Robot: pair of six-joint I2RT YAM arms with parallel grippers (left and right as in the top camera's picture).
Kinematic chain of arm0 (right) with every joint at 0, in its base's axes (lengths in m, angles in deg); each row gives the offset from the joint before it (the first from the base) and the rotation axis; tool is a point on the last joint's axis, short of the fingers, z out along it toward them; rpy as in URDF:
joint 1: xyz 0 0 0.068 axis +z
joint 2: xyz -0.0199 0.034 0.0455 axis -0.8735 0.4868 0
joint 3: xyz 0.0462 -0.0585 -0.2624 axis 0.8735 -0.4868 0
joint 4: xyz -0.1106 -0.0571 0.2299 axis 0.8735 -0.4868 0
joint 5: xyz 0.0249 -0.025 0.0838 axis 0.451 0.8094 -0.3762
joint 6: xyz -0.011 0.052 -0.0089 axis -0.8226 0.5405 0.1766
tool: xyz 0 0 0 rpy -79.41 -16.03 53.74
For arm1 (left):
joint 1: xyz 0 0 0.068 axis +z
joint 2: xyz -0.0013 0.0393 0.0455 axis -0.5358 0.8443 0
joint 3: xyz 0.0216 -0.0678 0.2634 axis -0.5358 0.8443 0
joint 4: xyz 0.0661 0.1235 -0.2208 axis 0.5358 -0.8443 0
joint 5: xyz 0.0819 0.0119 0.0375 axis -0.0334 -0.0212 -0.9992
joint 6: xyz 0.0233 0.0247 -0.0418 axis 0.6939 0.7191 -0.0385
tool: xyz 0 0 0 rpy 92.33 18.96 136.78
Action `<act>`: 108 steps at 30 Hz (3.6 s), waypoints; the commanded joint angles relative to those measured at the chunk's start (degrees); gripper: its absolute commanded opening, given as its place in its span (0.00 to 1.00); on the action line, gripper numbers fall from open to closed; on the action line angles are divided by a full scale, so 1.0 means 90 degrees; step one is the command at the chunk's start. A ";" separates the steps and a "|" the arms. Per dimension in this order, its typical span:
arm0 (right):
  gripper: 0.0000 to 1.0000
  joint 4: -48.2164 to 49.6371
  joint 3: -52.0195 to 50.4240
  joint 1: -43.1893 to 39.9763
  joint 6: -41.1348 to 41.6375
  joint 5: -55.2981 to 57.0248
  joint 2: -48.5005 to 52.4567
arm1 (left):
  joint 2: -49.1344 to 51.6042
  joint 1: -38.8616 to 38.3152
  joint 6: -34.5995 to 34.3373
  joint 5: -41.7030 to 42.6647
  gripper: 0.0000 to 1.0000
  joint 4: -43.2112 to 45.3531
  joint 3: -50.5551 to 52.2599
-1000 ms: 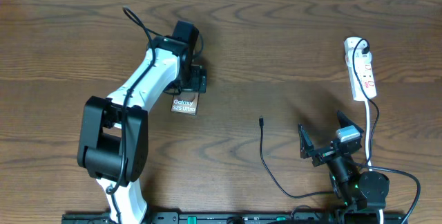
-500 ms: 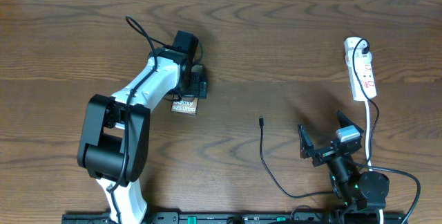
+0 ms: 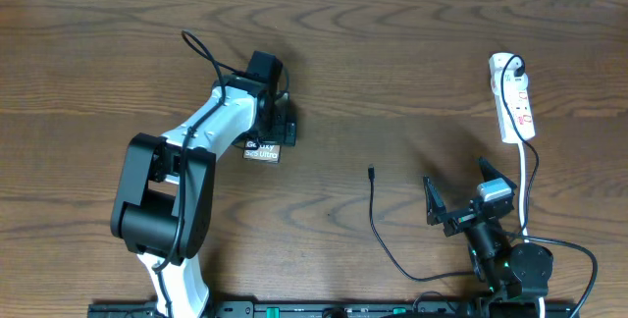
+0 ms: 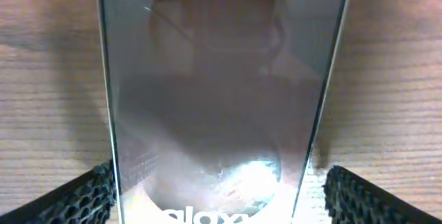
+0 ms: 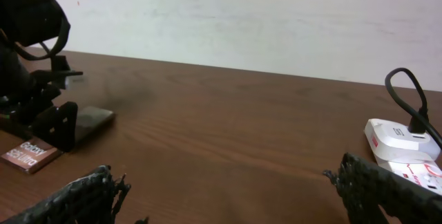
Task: Plug charger to phone and switch on socket
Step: 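Lower the left gripper and grasp the phone box, then lift the box with the left gripper and bring the right gripper toward it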
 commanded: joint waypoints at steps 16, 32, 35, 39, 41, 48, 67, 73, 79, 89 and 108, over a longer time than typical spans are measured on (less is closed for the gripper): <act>0.99 -0.0032 -0.0005 0.0024 -0.0100 0.0029 -0.0010 | 0.0075 -0.0219 -0.0464 0.0226 0.79 -0.0877 0.0024; 0.99 -0.0032 -0.0005 0.0024 -0.0100 0.0029 -0.0010 | 0.0068 -0.0027 -0.0651 0.0073 0.80 -0.1365 -0.0248; 0.99 -0.0032 -0.0005 0.0024 -0.0100 0.0029 -0.0010 | 0.0061 0.0117 -0.0653 -0.0070 0.81 -0.1333 -0.0515; 0.99 -0.0032 -0.0005 0.0024 -0.0100 0.0029 -0.0010 | 0.0061 0.0238 -0.0656 -0.0015 0.85 -0.1297 -0.0714; 0.99 -0.0032 -0.0005 0.0024 -0.0100 0.0029 -0.0010 | 0.0058 0.0245 -0.0656 0.0012 0.85 -0.1287 -0.0712; 0.99 -0.0032 -0.0005 0.0024 -0.0100 0.0029 -0.0010 | 0.0061 0.0245 -0.0653 0.0007 0.88 -0.0988 -0.0709; 0.99 -0.0032 -0.0005 0.0024 -0.0100 0.0029 -0.0010 | 0.0255 0.0243 -0.0687 -0.0656 0.89 0.0012 -0.0357; 0.99 -0.0032 -0.0005 0.0024 -0.0100 0.0029 -0.0010 | 0.0551 0.0243 -0.0823 -0.0602 0.89 0.0005 -0.0355; 0.99 -0.0032 -0.0005 0.0024 -0.0100 0.0029 -0.0010 | 0.0602 0.0214 -0.0821 -0.0459 0.90 -0.0141 -0.0355; 0.99 -0.0032 -0.0005 0.0024 -0.0100 0.0029 -0.0010 | 0.0602 0.0185 -0.0828 -0.0442 0.91 0.0017 -0.0355; 0.99 -0.0032 -0.0005 0.0024 -0.0100 0.0029 -0.0010 | 0.0440 0.0080 -0.0823 -0.0444 0.69 -0.0381 -0.0364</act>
